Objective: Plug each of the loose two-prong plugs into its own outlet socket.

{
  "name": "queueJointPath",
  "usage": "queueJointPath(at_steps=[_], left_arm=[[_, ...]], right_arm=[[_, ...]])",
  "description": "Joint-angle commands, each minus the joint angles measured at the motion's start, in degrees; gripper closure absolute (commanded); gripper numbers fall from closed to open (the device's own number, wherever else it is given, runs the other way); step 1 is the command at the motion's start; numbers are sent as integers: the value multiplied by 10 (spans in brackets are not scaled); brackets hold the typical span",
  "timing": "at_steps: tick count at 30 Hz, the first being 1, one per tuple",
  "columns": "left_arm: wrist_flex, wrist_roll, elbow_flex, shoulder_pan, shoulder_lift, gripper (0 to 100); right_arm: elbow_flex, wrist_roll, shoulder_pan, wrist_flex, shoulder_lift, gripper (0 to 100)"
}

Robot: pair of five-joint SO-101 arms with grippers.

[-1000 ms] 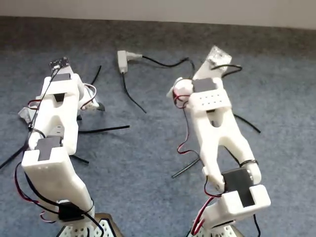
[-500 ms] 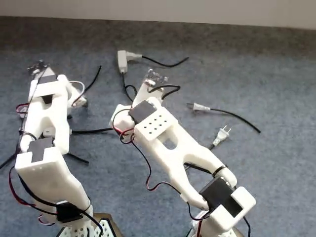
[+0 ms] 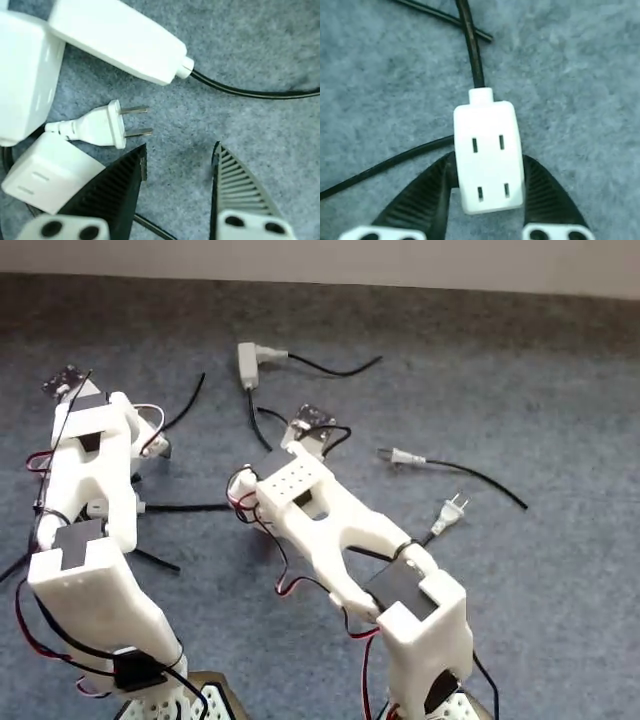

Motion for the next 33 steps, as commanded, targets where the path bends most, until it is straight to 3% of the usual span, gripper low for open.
queueJointPath(at_steps=[1, 6, 9, 14, 21, 23, 28, 33], left_arm=[[-8, 4, -2, -4, -32, 783], [-8, 4, -2, -4, -32, 783], [-8, 4, -2, -4, -32, 783], [-8, 4, -2, -4, -32, 783], [-8, 4, -6, -4, -32, 780], [-9, 3, -8, -5, -32, 780], [-27, -50, -8, -21, -32, 779], [-8, -55, -68, -57, -39, 779]], right_arm=[[-56, -6, 7, 26, -12, 809], [-157, 2, 26, 86, -15, 762], [-249, 62, 56, 137, -15, 745], [-444, 237, 118, 243, -15, 745], [-712, 561, 169, 400, -17, 745], [-715, 619, 187, 400, -26, 745], [-596, 618, 208, 400, -67, 745], [-396, 619, 212, 399, -128, 745]])
